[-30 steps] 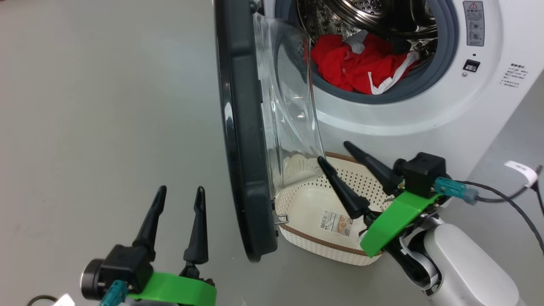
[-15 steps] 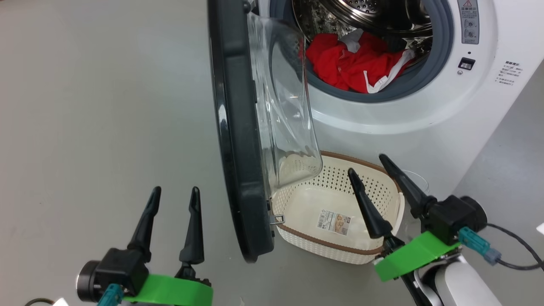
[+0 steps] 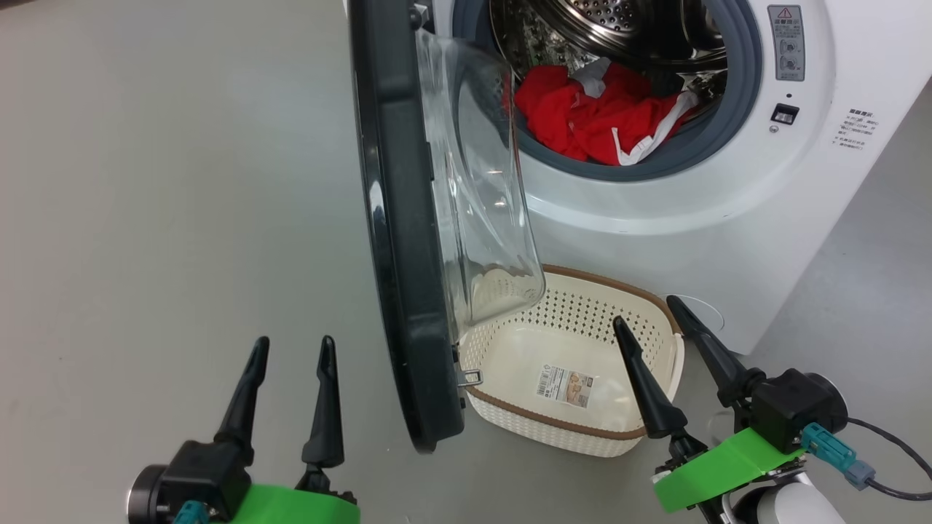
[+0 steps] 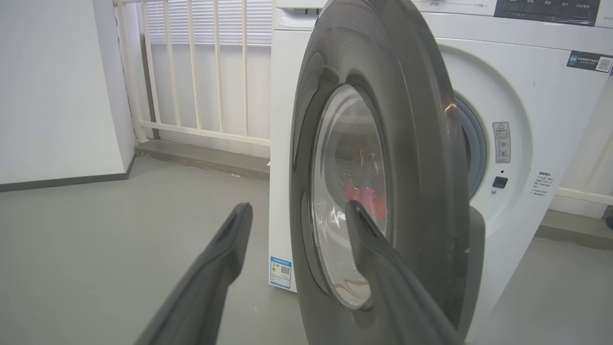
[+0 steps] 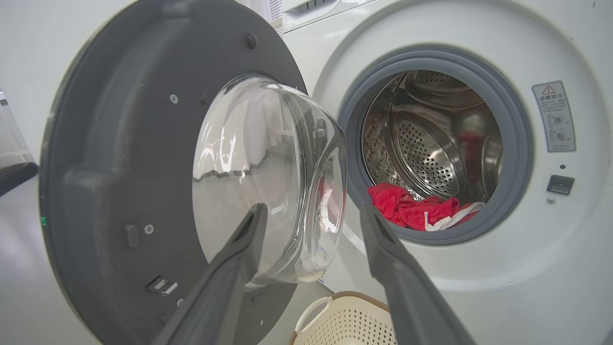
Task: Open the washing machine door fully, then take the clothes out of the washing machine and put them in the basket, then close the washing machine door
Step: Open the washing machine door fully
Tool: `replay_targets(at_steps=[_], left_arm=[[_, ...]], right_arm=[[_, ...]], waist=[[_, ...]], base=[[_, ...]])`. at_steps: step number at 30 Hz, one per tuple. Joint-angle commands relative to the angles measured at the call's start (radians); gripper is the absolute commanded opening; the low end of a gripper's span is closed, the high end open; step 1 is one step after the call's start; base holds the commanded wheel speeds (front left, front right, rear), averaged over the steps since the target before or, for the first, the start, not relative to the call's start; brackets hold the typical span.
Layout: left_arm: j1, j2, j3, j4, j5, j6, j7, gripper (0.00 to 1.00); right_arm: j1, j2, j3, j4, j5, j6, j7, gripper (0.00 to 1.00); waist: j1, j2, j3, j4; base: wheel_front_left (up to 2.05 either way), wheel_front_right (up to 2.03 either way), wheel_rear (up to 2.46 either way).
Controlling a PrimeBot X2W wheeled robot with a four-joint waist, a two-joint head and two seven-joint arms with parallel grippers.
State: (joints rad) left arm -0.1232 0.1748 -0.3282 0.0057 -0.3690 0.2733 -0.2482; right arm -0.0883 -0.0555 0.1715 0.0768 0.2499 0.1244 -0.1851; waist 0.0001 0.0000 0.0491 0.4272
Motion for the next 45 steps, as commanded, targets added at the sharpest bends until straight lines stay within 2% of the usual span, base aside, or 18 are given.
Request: replay_targets(at_steps=[1,15,16,17,18,19,20,21,28,37,45], left_arm=[[-0.017,0.018,0.036,-0.027,0.013,0.005,-0.009,1.00],[-0.004,0.025,0.028,-0.019,0.006,0.009,0.000,1.00],[-0.003,0.026,0.027,-0.020,0.005,0.009,0.001,0.95],[-0.002,0.026,0.026,-0.020,0.004,0.009,0.002,0.87],[-0.002,0.026,0.025,-0.021,0.004,0.009,0.003,0.75],[-0.001,0.027,0.024,-0.022,0.003,0.008,0.004,0.47],[-0.001,0.027,0.022,-0.022,0.002,0.007,0.005,0.31],[-0.001,0.028,0.019,-0.022,0.001,0.005,0.007,0.00],[-0.021,0.028,0.007,-0.058,0.015,-0.003,0.001,0.00],[-0.096,0.015,-0.032,-0.152,0.068,-0.036,-0.010,0.00],[-0.156,-0.020,-0.093,-0.211,0.121,-0.086,-0.013,0.00]], right_arm=[[-0.004,0.005,0.017,-0.033,0.013,0.006,-0.008,1.00],[0.037,0.005,0.021,-0.035,0.060,0.006,-0.017,1.00],[0.038,0.005,0.021,-0.035,0.062,0.006,-0.017,1.00],[0.039,0.005,0.021,-0.035,0.063,0.006,-0.017,1.00],[0.039,0.005,0.021,-0.035,0.063,0.006,-0.017,1.00],[0.040,0.005,0.021,-0.034,0.064,0.006,-0.017,1.00],[0.041,0.005,0.021,-0.034,0.065,0.006,-0.017,1.00],[0.042,0.005,0.020,-0.035,0.065,0.006,-0.017,1.00],[0.046,0.005,0.014,-0.039,0.067,0.006,-0.012,1.00],[0.041,0.005,0.013,-0.042,0.069,0.006,-0.007,1.00],[0.032,0.005,0.006,-0.043,0.067,0.006,-0.003,1.00]], waist=[[0.0000,0.0000,-0.002,0.002],[0.0000,0.0000,-0.036,0.012],[0.0000,0.0000,-0.037,0.012],[0.0000,0.0000,-0.039,0.012],[0.0000,0.0000,-0.040,0.013],[0.0000,0.0000,-0.041,0.013],[0.0000,0.0000,-0.042,0.013],[0.0000,0.0000,-0.042,0.013],[0.0000,0.0000,-0.038,0.013],[0.0000,0.0000,-0.027,0.003],[0.0000,0.0000,-0.011,-0.014]], base=[[0.00,0.00,0.00],[0.00,0.00,0.00],[0.00,0.00,0.00],[0.00,0.00,0.00],[0.00,0.00,0.00],[0.00,0.00,0.00],[0.00,0.00,0.00],[0.00,0.00,0.00],[0.00,0.00,0.00],[0.00,0.00,0.00],[0.00,0.00,0.00]])
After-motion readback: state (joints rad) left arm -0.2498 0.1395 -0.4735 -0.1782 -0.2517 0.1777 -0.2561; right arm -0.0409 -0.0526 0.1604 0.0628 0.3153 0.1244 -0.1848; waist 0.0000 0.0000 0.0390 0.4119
